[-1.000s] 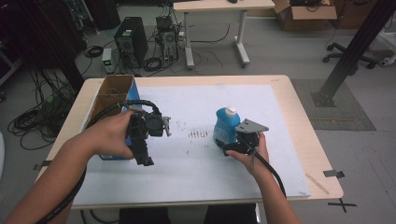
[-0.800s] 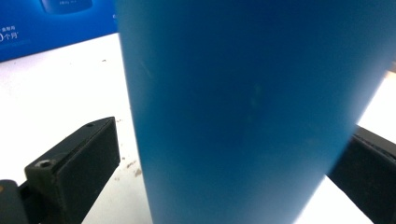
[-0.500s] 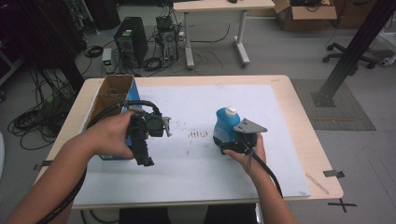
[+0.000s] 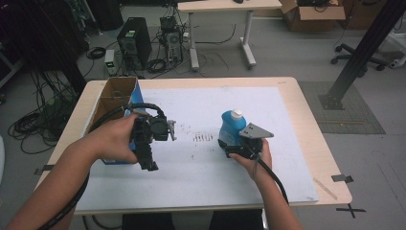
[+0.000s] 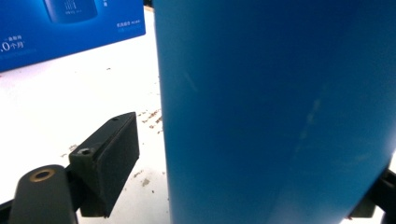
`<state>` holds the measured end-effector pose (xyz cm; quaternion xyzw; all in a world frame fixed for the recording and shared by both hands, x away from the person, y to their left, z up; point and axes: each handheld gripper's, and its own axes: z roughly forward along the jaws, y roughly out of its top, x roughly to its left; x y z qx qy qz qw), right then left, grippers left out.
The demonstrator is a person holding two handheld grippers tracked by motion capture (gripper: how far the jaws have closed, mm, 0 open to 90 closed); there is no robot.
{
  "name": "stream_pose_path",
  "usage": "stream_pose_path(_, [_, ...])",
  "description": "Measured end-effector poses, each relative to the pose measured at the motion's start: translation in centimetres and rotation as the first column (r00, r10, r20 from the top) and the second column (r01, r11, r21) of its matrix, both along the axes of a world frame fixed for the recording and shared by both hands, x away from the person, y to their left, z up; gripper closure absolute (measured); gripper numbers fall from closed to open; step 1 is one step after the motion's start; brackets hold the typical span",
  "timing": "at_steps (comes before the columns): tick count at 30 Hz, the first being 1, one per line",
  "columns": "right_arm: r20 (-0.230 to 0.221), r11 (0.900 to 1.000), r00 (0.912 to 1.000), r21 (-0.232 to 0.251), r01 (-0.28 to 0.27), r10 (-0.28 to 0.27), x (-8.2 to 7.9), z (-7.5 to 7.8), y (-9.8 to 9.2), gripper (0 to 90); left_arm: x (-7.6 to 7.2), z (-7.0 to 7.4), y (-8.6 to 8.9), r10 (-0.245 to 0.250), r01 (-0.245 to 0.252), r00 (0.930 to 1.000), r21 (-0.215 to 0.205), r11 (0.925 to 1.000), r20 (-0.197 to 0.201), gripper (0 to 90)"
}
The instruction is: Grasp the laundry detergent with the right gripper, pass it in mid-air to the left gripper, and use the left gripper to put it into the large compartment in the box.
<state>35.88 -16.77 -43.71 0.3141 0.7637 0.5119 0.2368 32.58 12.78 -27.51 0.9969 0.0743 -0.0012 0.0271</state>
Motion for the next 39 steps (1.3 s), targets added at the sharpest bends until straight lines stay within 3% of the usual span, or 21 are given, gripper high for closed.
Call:
stream_pose_path(8, [-0.008, 1.000, 0.9999, 0.006, 0.007, -0.007, 0.04, -0.30, -0.21, 19.2, 0.03, 0.08, 0.13, 0.004, -0.004, 1.0000, -0.002, 1.0000, 0.002, 0.4])
stream_pose_path(11, [0.008, 1.000, 1.0000, 0.004, -0.005, 0.005, -0.08, -0.28, -0.10, 25.0, 0.04, 0.11, 0.15, 0.004, -0.004, 1.0000, -0.003, 1.0000, 0.002, 0.4])
stream_pose_path(27, [0.024, 1.000, 0.9997, 0.008, 0.007, -0.008, -0.02, -0.64, -0.24, 36.1, 0.05, -0.04, 0.30, 0.007, -0.007, 1.0000, -0.007, 1.0000, 0.001, 0.4])
stream_pose_path(39, [0.031, 1.000, 0.9993, 0.003, 0.023, -0.023, 0.05, -0.97, -0.20, 40.2, 0.09, 0.00, 0.15, 0.007, -0.007, 1.0000, -0.007, 1.0000, -0.001, 0.3])
